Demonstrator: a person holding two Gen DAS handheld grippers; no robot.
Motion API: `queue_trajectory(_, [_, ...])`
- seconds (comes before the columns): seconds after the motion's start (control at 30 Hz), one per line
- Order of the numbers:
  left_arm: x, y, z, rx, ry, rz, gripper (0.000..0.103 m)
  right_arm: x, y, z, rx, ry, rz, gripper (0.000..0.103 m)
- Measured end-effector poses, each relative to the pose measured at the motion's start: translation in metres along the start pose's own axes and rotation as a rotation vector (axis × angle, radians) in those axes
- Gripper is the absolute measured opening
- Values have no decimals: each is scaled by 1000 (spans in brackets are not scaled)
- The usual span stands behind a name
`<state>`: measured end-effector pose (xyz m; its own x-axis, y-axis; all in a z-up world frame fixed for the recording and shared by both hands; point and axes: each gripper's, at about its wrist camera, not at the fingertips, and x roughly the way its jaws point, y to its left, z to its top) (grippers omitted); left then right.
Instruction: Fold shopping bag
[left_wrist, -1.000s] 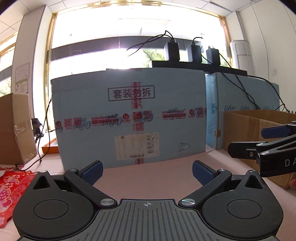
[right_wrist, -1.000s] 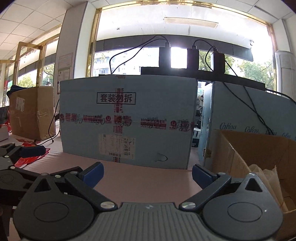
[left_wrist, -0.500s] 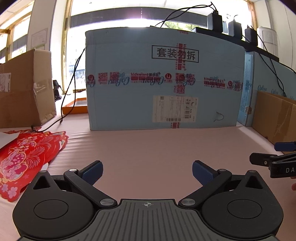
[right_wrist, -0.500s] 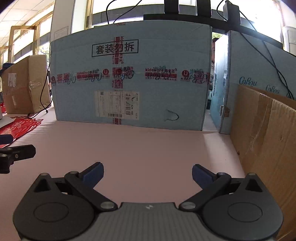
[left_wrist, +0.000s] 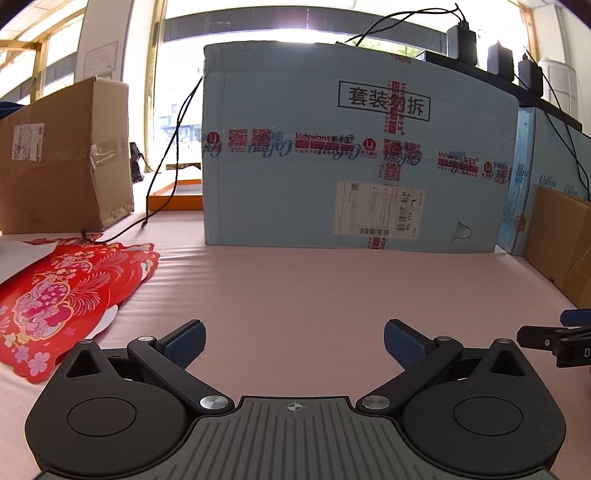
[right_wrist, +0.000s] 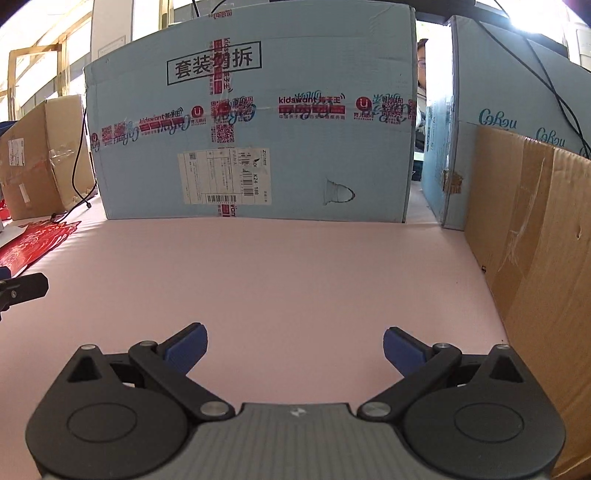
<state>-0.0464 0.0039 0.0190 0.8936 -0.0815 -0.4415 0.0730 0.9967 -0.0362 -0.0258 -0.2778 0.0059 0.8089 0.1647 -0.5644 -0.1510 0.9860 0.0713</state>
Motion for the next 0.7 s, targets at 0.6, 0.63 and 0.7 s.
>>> queue_trajectory(0.6, [24, 12, -5, -59, 143, -15, 103, 11, 2, -1, -21, 62, -20, 103])
queue_trajectory(0.63, [25, 12, -5, -63, 151, -15, 103, 11, 2, -1, -20, 63, -19, 103])
queue_trajectory(0.7, [27, 13, -5, -65, 163, -12, 103, 11, 2, -1, -20, 63, -19, 103])
